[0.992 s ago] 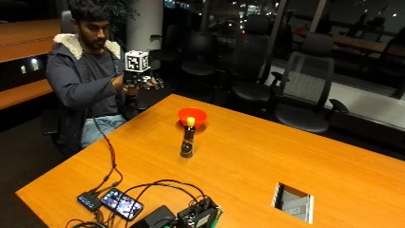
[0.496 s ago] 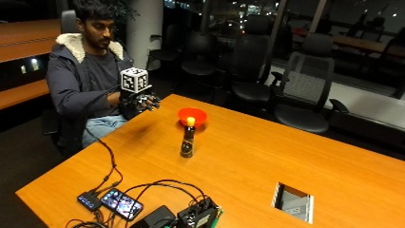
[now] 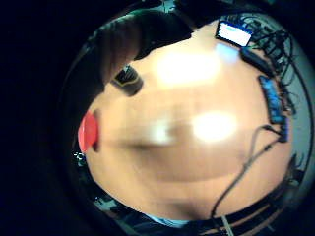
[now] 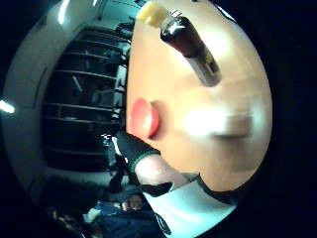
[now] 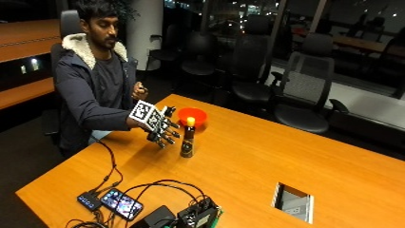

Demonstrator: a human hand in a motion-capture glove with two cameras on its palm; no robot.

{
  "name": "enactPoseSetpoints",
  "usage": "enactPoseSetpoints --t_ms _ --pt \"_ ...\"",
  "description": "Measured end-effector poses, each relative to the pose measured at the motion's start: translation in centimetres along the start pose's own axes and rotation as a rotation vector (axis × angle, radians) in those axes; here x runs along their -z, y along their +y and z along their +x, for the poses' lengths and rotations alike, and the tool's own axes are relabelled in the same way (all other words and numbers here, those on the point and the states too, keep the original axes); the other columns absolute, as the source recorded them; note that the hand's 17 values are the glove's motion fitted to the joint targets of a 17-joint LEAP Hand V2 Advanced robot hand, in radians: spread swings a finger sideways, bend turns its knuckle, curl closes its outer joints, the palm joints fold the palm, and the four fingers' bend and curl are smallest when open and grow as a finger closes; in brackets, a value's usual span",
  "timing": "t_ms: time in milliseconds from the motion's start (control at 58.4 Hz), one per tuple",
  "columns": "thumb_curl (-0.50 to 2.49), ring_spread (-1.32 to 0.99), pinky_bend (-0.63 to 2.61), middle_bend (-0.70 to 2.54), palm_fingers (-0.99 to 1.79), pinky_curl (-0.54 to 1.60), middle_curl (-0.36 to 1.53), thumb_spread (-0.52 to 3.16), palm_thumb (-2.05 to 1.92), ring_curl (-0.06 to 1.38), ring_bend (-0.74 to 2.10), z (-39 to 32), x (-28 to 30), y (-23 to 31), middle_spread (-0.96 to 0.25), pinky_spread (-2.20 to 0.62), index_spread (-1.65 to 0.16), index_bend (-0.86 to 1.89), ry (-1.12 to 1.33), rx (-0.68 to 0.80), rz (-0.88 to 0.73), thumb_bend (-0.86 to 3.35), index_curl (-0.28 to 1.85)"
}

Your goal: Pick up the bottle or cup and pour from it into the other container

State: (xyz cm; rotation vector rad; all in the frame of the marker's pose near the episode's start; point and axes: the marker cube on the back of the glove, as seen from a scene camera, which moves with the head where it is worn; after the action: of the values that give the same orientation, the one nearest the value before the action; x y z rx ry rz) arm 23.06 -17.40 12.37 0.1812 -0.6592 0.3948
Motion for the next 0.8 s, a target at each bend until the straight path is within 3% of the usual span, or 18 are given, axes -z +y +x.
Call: enactPoseSetpoints --t_ms 376,565,804 --pt "0.34 0.24 0.78 0.33 0.10 0.28 0.34 0.82 0.36 0.28 0.38 0.2 -5.2 -8.0 0.17 0.38 -0.23 0.14 -0.643 0.133 -0.049 -0.02 0.19" --pt "0.36 0.15 0.68 0.41 0.40 0.25 0.36 0.77 0.45 0.29 0.43 0.2 -7.4 -9.8 0.02 0.33 -0.26 0.14 -0.713 0.150 -0.039 -0.03 0.22" --pt "0.38 -0.09 0.57 0.44 1.01 0.25 0.37 0.75 0.60 0.33 0.54 -0.2 -8.5 -10.9 -0.20 0.15 -0.32 0.12 -0.775 0.141 0.028 -0.02 0.25"
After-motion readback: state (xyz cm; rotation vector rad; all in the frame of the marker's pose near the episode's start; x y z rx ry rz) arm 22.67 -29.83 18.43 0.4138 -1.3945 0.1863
